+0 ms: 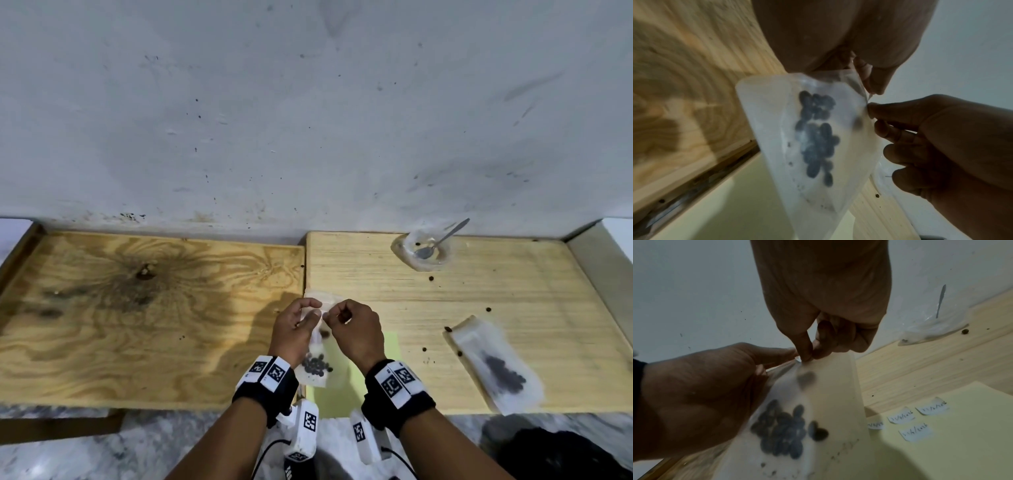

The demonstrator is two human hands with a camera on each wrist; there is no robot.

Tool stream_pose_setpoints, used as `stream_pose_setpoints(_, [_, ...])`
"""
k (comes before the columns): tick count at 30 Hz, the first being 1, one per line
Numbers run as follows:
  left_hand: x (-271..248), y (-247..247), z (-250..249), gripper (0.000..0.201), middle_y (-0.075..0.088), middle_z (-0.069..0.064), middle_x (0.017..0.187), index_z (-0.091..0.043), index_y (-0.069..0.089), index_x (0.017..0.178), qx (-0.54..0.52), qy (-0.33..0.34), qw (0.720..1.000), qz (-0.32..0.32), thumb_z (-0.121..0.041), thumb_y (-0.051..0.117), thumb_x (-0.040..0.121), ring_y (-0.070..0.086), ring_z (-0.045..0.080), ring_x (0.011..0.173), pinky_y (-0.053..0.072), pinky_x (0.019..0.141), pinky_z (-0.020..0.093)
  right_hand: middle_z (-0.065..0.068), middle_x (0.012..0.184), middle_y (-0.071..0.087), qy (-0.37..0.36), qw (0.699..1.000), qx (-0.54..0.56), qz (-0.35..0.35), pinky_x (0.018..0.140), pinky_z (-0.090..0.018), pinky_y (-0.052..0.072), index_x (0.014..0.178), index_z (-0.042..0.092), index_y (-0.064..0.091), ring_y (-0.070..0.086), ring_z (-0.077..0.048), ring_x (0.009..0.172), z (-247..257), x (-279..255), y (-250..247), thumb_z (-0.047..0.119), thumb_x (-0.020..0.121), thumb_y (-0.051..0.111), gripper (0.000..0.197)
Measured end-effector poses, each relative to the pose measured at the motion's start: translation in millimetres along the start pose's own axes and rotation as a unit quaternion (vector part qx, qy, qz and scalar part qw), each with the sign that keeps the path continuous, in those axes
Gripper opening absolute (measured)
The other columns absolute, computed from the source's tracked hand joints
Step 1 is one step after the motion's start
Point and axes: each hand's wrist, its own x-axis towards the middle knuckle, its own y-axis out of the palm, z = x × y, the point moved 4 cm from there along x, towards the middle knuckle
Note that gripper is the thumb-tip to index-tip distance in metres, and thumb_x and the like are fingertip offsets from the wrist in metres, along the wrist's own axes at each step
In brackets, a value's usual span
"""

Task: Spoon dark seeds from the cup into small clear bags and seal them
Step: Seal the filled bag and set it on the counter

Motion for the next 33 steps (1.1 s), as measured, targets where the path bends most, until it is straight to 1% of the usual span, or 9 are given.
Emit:
stream_pose_setpoints(2, [3,1,0,0.013,0.068,-0.002,0.092,-0.021,0.069,0.090,0.006,0.002,1.000,0.004,-0.009,0.064,0.090,0.059,0.009,0.075,0.047,0.067,0.025,0.010,0.071,0.068,0.012,1.000,0.012,-0.005,0.066,-0.029,0.052,0.076,0.027,0.067,0.065,-0.008,0.070,-1,3,-3,0.036,0.080,0.076,0.014])
stream_pose_setpoints(5, [6,-1,-1,0.020,0.070,-0.002,0.102,-0.024,0.069,0.088,0.005,0.006,1.000,0.013,-0.004,0.064,0.089,0.064,0.015,0.097,0.047,0.080,0.026,0.007,0.073,0.066,0.050,0.998,0.041,-0.015,0.063,-0.029,0.050,0.081,0.028,0.063,0.064,-0.011,0.068,-3,7,-7,0.042,0.070,0.084,0.027])
stream_pose_setpoints(10, [8,-5,-2,0.022,0.067,0.008,0.097,-0.019,0.068,0.089,-0.009,-0.004,1.000,0.017,0.001,0.061,0.090,0.060,0.017,0.081,0.054,0.071,0.036,0.007,0.089,0.059,0.105,0.983,0.144,-0.049,0.070,-0.029,0.045,0.090,0.021,0.055,0.058,-0.013,0.083,-14,9,-12,0.040,0.055,0.094,0.056])
stream_pose_setpoints(14, [10,-3,-5,0.019,0.065,0.005,0.095,-0.016,0.067,0.089,-0.024,-0.009,0.999,0.019,0.002,0.062,0.089,0.060,0.014,0.077,0.052,0.064,0.025,0.004,0.070,0.051,0.115,0.970,0.210,-0.047,0.061,-0.027,0.038,0.078,0.019,0.054,0.046,-0.015,0.060,-19,11,-6,0.029,0.056,0.095,0.048])
stream_pose_setpoints(18, [11,2,-7,0.010,0.067,0.003,0.088,-0.012,0.067,0.088,-0.022,0.007,1.000,0.004,-0.002,0.066,0.087,0.060,0.011,0.079,0.049,0.060,0.014,0.005,0.065,0.051,0.092,0.970,0.215,-0.061,0.059,-0.029,0.039,0.077,0.017,0.054,0.044,-0.014,0.057,-19,11,-9,0.027,0.056,0.095,0.047])
stream_pose_setpoints(23, [12,16,-4,0.017,0.067,0.004,0.092,-0.017,0.068,0.088,-0.013,0.010,1.000,0.009,0.000,0.066,0.086,0.061,0.013,0.084,0.050,0.065,0.017,0.006,0.073,0.054,0.030,0.983,0.170,-0.056,0.066,-0.031,0.042,0.083,0.019,0.056,0.049,-0.013,0.067,-24,11,-24,0.027,0.058,0.094,0.047])
stream_pose_setpoints(26, [9,31,1,0.028,0.069,0.008,0.096,-0.027,0.070,0.089,-0.006,0.007,0.999,0.031,0.001,0.067,0.084,0.063,0.018,0.087,0.052,0.071,0.031,0.006,0.074,0.055,0.014,0.986,0.160,-0.044,0.066,-0.029,0.042,0.084,0.020,0.056,0.050,-0.012,0.068,-34,15,-39,0.026,0.060,0.093,0.044])
stream_pose_setpoints(29, [8,51,2,0.033,0.068,0.006,0.092,-0.033,0.071,0.086,0.004,-0.002,1.000,0.005,0.000,0.068,0.084,0.063,0.020,0.082,0.051,0.072,0.036,0.006,0.078,0.059,-0.016,0.983,0.180,-0.025,0.067,-0.026,0.042,0.084,0.019,0.057,0.054,-0.010,0.075,-49,17,-58,0.026,0.067,0.090,0.037])
stream_pose_setpoints(33, [8,93,-6,0.031,0.071,0.006,0.106,-0.036,0.070,0.091,0.009,-0.009,0.999,-0.043,-0.006,0.071,0.081,0.067,0.028,0.097,0.055,0.081,0.046,0.006,0.083,0.067,-0.016,0.977,0.199,0.071,0.073,-0.026,0.047,0.080,0.016,0.064,0.061,-0.010,0.086,-97,14,-99,0.018,0.078,0.083,0.020])
